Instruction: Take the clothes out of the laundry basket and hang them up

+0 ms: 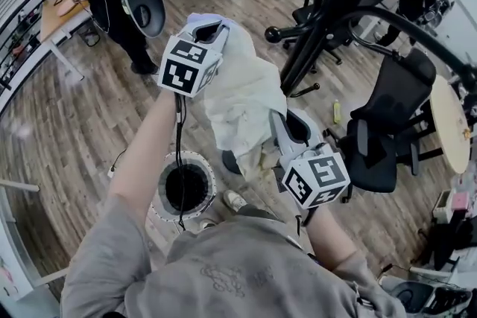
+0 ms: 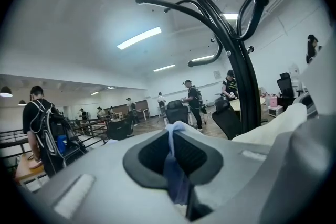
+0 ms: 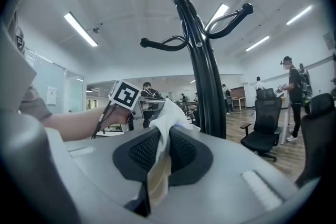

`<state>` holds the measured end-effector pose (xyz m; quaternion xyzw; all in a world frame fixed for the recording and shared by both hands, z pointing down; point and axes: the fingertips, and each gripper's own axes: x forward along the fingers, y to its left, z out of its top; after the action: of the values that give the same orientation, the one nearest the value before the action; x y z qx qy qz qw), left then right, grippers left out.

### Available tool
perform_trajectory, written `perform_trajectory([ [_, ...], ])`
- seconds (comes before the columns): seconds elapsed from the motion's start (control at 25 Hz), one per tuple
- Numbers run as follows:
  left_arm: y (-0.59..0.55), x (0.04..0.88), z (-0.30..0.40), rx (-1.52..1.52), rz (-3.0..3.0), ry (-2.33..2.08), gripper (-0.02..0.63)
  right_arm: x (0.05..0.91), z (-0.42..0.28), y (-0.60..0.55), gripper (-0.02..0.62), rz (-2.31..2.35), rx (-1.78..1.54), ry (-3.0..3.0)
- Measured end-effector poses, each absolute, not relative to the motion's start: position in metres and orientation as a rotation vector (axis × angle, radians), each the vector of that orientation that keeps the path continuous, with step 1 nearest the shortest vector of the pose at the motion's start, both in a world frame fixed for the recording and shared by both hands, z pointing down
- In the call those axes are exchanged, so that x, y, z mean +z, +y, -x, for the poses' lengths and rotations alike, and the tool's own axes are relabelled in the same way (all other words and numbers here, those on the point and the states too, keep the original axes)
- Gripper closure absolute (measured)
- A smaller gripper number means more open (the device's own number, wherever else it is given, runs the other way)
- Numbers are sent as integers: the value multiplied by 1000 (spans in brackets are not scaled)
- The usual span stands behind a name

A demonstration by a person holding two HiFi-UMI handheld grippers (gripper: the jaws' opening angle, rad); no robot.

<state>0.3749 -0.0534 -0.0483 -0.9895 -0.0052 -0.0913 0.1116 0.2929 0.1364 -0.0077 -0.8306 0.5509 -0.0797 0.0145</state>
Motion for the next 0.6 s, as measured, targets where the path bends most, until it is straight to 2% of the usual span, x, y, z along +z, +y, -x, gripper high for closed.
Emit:
perform_trajectory([
  [0.36,-17,6,-443,-439,2879,-279,583,17,-295,155,541,2638,-323,1630],
  [0.6,-10,53,-461,-603,2863,-350,580,35,-305,161,535,2676,-375,1589],
])
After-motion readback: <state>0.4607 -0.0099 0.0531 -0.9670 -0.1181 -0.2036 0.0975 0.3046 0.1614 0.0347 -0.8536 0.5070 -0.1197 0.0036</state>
